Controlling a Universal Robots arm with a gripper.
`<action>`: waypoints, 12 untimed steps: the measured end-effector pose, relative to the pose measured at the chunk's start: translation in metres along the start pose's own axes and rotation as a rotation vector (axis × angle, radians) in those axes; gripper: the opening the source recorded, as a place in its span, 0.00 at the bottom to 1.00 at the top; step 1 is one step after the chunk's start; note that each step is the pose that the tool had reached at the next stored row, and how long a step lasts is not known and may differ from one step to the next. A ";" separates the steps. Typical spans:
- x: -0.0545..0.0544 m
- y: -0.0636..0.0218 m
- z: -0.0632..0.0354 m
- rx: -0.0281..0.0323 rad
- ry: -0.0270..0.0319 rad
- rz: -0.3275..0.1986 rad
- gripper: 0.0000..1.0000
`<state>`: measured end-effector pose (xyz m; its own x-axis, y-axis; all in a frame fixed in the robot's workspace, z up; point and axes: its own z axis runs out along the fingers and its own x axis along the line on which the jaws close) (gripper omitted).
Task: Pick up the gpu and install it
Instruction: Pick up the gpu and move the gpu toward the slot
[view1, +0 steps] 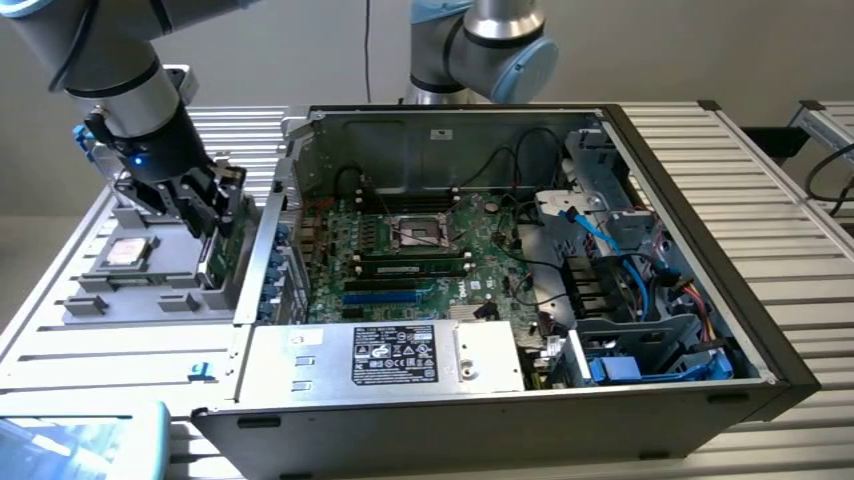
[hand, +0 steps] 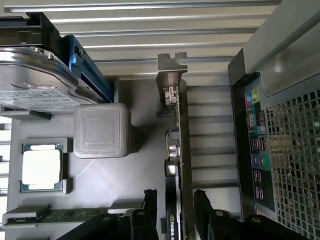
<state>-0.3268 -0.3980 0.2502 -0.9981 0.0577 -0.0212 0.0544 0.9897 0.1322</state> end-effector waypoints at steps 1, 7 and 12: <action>0.000 0.0005 0.0016 0.0000 -0.0016 -0.001 0.44; 0.001 -0.0008 0.0099 -0.0067 -0.0089 -0.006 0.44; 0.001 -0.0016 0.0157 -0.0302 -0.0080 -0.005 0.44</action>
<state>-0.3276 -0.3975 0.2344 -0.9981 0.0539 -0.0298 0.0484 0.9856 0.1619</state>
